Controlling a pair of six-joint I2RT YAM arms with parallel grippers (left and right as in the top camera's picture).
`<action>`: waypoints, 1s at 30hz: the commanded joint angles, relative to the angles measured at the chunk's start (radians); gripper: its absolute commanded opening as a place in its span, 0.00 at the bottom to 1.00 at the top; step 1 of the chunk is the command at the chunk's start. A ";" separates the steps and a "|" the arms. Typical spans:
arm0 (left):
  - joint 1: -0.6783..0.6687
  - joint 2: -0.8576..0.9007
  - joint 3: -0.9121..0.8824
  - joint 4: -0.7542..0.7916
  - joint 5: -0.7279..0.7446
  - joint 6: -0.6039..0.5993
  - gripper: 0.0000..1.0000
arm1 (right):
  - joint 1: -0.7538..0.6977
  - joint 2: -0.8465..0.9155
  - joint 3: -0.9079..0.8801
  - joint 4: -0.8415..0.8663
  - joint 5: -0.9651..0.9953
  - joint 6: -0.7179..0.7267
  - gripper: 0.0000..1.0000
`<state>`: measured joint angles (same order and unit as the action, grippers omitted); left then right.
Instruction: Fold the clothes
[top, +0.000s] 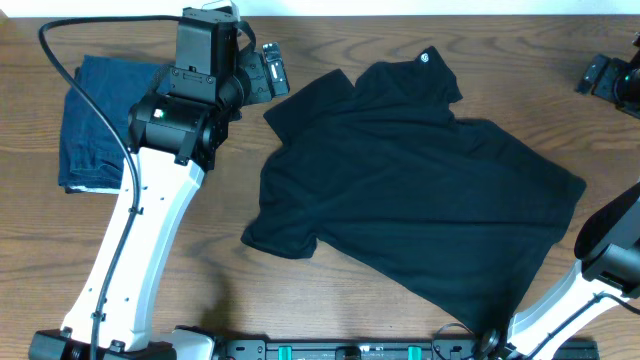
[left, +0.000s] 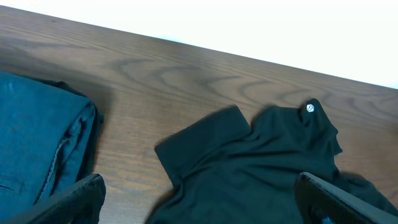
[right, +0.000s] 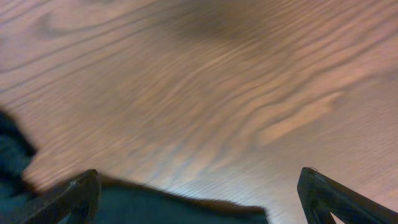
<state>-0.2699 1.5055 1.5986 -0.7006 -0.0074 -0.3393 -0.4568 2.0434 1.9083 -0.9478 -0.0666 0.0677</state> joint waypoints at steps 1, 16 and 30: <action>0.005 -0.004 0.002 -0.002 -0.008 0.009 0.98 | 0.005 0.003 0.005 -0.029 -0.236 0.006 0.99; 0.005 -0.004 0.002 -0.003 -0.009 0.009 0.98 | 0.358 0.005 0.007 0.093 -0.172 -0.020 0.01; 0.005 -0.004 0.002 -0.003 -0.008 0.008 0.98 | 0.521 0.118 0.007 0.334 0.106 0.014 0.01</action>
<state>-0.2699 1.5055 1.5986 -0.7010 -0.0074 -0.3393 0.0765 2.0888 1.9087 -0.6228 -0.0055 0.0601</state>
